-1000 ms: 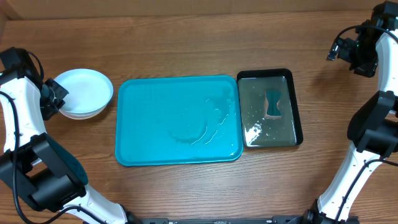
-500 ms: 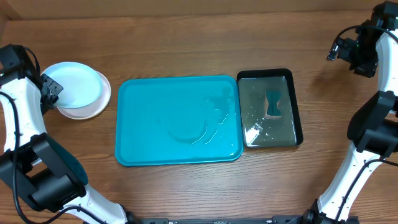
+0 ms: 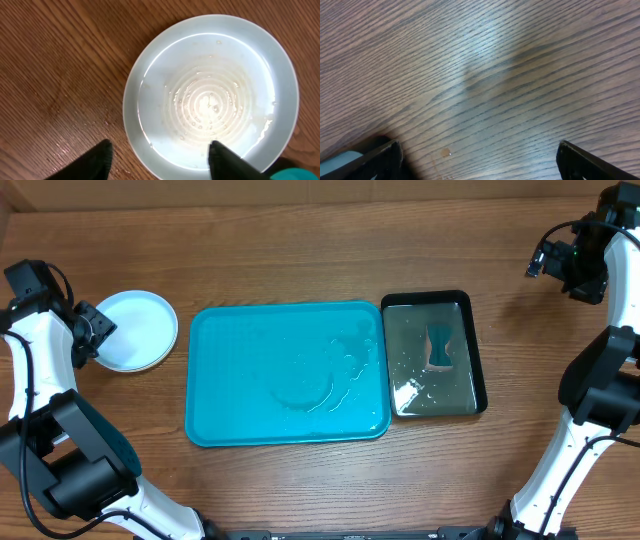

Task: Clean dirty plates on tray and stack at the side
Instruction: 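Lower the light-blue plate onto the white plate stack and release, then raise the open left gripper above the plate stack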

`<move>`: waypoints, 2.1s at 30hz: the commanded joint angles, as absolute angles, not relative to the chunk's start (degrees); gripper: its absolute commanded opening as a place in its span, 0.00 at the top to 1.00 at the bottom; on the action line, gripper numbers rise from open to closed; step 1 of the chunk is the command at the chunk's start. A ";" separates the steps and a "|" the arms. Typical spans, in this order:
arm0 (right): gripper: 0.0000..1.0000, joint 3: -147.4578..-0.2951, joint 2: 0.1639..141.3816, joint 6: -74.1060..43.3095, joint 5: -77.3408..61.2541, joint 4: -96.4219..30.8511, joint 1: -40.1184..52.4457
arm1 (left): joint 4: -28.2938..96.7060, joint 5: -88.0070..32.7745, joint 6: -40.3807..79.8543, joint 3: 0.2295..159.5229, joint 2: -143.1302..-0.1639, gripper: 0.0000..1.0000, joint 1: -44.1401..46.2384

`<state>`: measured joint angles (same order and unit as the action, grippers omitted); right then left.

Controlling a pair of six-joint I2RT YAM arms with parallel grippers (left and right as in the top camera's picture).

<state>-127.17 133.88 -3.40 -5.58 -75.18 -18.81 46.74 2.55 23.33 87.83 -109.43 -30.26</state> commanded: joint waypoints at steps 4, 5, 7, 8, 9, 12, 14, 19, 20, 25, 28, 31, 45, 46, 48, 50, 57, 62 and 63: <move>0.00 -128.22 132.57 -3.46 -5.61 -75.02 -18.98 | 48.73 -7.05 16.14 87.46 -109.40 0.24 -30.13; 0.00 -128.22 132.57 -3.46 -5.61 -75.00 -18.98 | 48.75 -9.80 13.80 87.46 -109.40 0.22 -30.04; 0.00 -128.22 132.57 -3.46 -5.63 -75.00 -18.98 | 48.71 -16.86 7.81 87.46 -109.40 0.20 -29.56; 0.00 -128.22 132.57 -3.46 -5.61 -75.00 -18.98 | 48.80 -20.01 5.15 87.46 -109.40 0.18 -29.21; 0.00 -128.22 132.57 -3.46 -5.61 -75.00 -18.98 | 48.84 -23.33 2.31 87.46 -109.40 0.14 -28.77; 0.00 -128.22 132.57 -3.46 -5.61 -75.00 -18.98 | 49.04 -29.52 -1.76 87.46 -109.40 0.00 -27.00; 0.00 -128.22 132.57 -3.46 -5.61 -75.00 -18.98 | 49.08 -29.61 -1.74 87.46 -109.40 0.00 -25.71; 0.00 -128.22 132.57 -3.46 -5.61 -75.00 -18.98 | 49.06 -29.58 -1.74 87.46 -109.40 0.00 -22.98; 0.00 -128.22 132.57 -3.46 -5.61 -75.00 -18.98 | 49.04 -29.41 -1.74 87.46 -109.40 0.00 -22.46; 0.00 -128.22 132.57 -3.46 -5.61 -75.00 -18.98 | 49.04 -29.43 -1.74 87.46 -109.40 0.00 -21.02; 0.00 -128.22 132.57 -3.46 -5.61 -75.00 -18.98 | 49.04 -29.41 -1.74 87.46 -109.40 0.00 -20.93; 0.00 -128.22 132.57 -3.46 -5.61 -75.00 -18.98 | 49.04 -29.43 -1.74 87.48 -109.40 0.00 -20.97; 0.00 -128.22 132.57 -3.46 -5.63 -75.02 -18.98 | 49.04 -29.43 -1.74 87.48 -109.40 0.00 -20.97; 0.00 -128.22 132.57 -3.46 -5.61 -75.00 -18.98 | 49.04 -29.43 -1.74 87.46 -109.40 0.00 -20.97; 0.00 -128.22 132.57 -3.46 -5.61 -75.02 -18.98 | 49.04 -29.43 -1.74 87.46 -109.40 0.00 -20.97; 0.00 -128.22 132.57 -3.46 -5.61 -75.00 -18.98 | 49.04 -29.43 -1.74 87.46 -109.40 0.00 -20.97; 0.00 -128.22 132.57 -3.46 -5.61 -75.02 -18.98 | 49.04 -29.43 -1.74 87.48 -109.40 0.00 -20.97; 0.00 -128.22 132.57 -3.46 -5.61 -75.00 -18.98 | 49.04 -29.41 -1.74 87.48 -109.40 0.00 -20.97; 0.00 -128.22 132.57 -3.46 -5.61 -75.00 -18.98 | 49.04 -29.43 -1.74 87.48 -109.40 0.00 -20.95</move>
